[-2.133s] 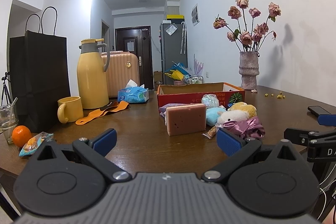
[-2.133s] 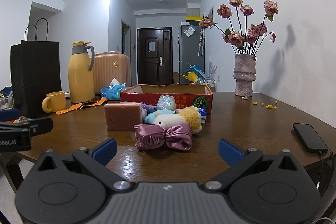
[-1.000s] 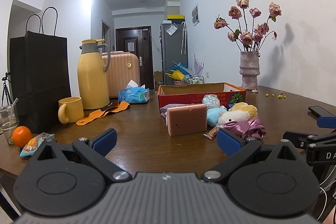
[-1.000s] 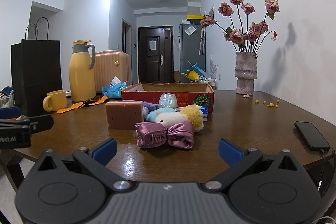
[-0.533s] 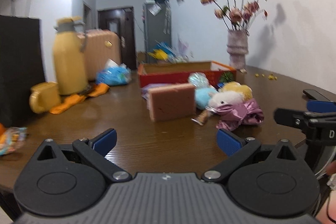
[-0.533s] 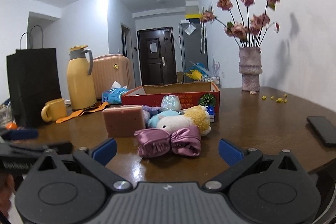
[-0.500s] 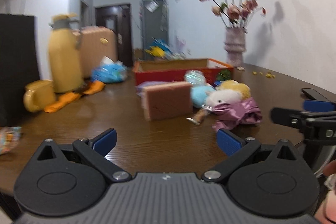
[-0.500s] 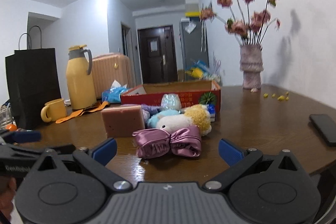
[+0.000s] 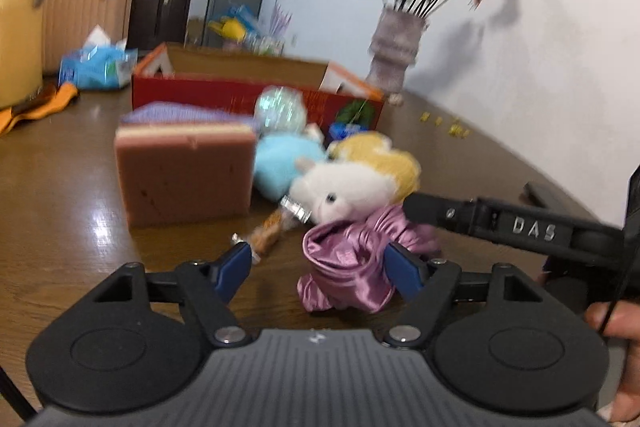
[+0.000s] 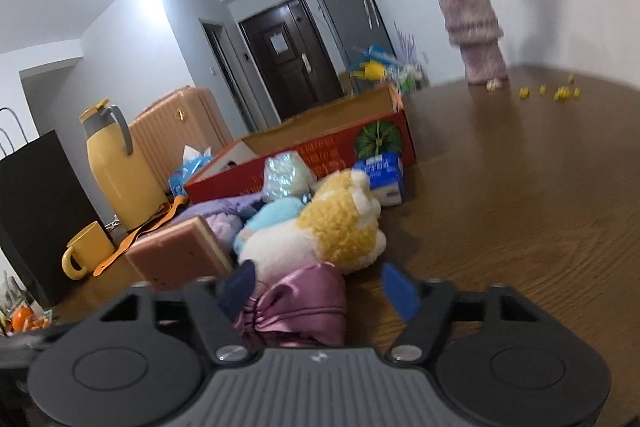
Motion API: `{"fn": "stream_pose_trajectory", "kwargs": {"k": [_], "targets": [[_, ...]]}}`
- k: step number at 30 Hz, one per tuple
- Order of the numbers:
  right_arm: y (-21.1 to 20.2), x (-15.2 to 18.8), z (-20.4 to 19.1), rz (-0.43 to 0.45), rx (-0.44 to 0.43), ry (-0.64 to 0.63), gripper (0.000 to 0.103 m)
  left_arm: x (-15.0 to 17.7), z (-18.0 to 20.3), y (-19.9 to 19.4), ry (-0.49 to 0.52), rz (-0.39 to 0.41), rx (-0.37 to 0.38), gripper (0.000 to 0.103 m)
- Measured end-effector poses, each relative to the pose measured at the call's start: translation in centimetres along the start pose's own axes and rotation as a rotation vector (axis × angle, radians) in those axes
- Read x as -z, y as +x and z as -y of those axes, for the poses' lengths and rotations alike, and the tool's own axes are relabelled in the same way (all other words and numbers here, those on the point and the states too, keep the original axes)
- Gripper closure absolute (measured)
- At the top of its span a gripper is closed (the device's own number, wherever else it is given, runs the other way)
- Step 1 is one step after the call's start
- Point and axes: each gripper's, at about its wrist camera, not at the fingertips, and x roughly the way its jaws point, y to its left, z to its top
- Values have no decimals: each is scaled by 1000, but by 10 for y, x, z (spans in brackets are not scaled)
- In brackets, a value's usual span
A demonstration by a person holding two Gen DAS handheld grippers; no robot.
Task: Organize soft objects
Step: 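Reach the left tool to the pink satin bow and close on it, then carry the pink bow with the left tool into the cardboard box and release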
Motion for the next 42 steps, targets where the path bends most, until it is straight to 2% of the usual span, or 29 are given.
{"fn": "stream_pose_trajectory", "kwargs": {"k": [1, 3, 4, 6, 7, 12, 20, 23, 26, 30, 32, 34, 37, 40, 42], "targets": [[5, 1, 2, -10, -7, 12, 48, 0, -1, 5, -10, -18, 7, 48], [12, 3, 7, -30, -24, 34, 56, -1, -4, 11, -26, -47, 45, 64], [14, 5, 9, -37, -38, 43, 57, 0, -6, 11, -31, -46, 49, 66], [15, 7, 9, -45, -66, 61, 71, 0, -5, 11, -18, -40, 55, 74], [16, 7, 9, -48, -78, 64, 74, 0, -5, 10, -14, -39, 62, 77], [12, 9, -2, -48, -66, 22, 82, -2, -2, 2, -3, -31, 82, 83], [-15, 4, -15, -7, -75, -2, 84, -8, 4, -26, 24, 14, 107, 84], [-29, -15, -26, 49, -101, -28, 84, -29, 1, -42, 38, 68, 146, 84], [-24, -51, -32, 74, -145, -20, 84, -72, -14, -44, 17, 96, 201, 85], [19, -126, -47, 70, -205, -36, 84, -148, -33, -25, 46, 145, 152, 85], [55, -165, -60, 75, -192, -73, 84, -185, -46, -5, 62, 144, 135, 85], [99, -199, -68, 39, -185, -62, 84, -227, -67, 33, 40, 90, 95, 85], [182, -245, -75, -49, -161, -31, 84, -277, -107, 91, -105, 9, 52, 85], [259, -268, -79, -116, -109, -63, 84, -306, -140, 156, -132, -56, 3, 85], [311, -275, -72, -186, -79, -38, 84, -312, -160, 195, -172, -102, -47, 85]]}}
